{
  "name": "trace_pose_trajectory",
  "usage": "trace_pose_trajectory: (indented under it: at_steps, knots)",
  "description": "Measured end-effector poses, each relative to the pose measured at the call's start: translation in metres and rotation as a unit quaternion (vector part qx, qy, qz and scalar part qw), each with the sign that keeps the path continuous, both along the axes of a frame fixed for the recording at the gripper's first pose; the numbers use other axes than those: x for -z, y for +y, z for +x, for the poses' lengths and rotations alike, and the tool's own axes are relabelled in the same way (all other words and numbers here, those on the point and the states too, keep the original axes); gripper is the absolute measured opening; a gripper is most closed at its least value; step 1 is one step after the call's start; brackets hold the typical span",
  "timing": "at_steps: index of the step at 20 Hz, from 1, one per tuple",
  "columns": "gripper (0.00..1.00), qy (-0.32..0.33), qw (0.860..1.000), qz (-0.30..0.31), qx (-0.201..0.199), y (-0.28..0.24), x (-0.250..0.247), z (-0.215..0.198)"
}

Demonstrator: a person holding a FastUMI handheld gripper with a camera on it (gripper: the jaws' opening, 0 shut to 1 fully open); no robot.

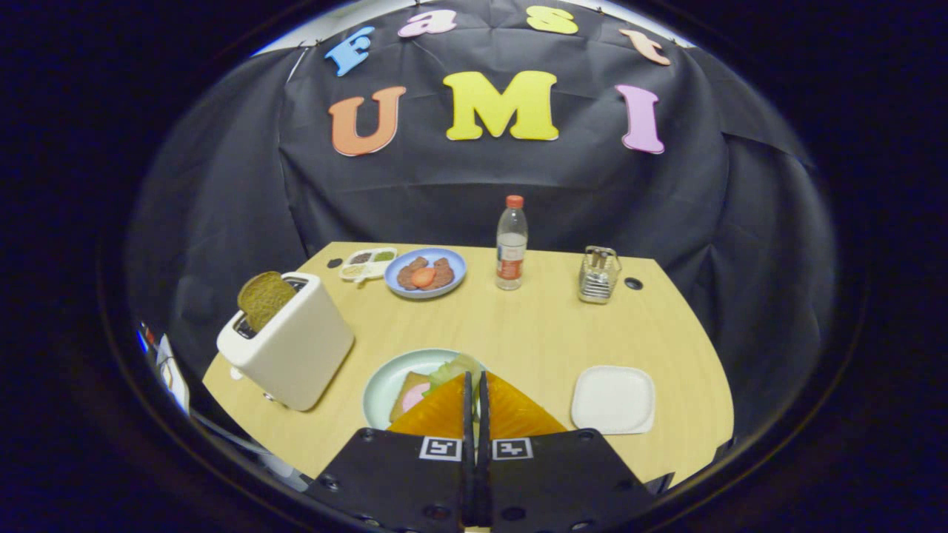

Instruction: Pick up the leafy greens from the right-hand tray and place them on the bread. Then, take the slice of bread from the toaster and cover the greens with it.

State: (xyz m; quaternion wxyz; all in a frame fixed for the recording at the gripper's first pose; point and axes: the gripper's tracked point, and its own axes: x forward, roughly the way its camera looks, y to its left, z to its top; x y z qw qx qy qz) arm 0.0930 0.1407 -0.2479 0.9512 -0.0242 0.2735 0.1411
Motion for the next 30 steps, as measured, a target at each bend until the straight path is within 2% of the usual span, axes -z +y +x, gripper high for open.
trace_pose_trajectory:
  at_steps: [3, 7, 17, 22, 25, 26, 28, 30]
  knots:
    - [0.01, 0.032, 0.999, 0.029, -0.011, 0.048, 0.014, -0.002]
    - [0.0, 0.078, 0.996, 0.045, -0.013, 0.081, 0.045, 0.004]
    - [0.01, 0.113, 0.992, 0.004, 0.051, 0.05, 0.108, 0.086]
    - [0.04, 0.126, 0.99, 0.001, 0.054, 0.053, 0.123, 0.091]
    - [0.26, 0.122, 0.991, -0.007, 0.052, 0.054, 0.118, 0.084]
    - [0.28, 0.118, 0.992, -0.009, 0.051, 0.055, 0.115, 0.082]
    - [0.41, 0.104, 0.993, -0.016, 0.049, 0.057, 0.104, 0.076]
    - [0.63, 0.078, 0.996, -0.031, 0.042, 0.059, 0.089, 0.072]
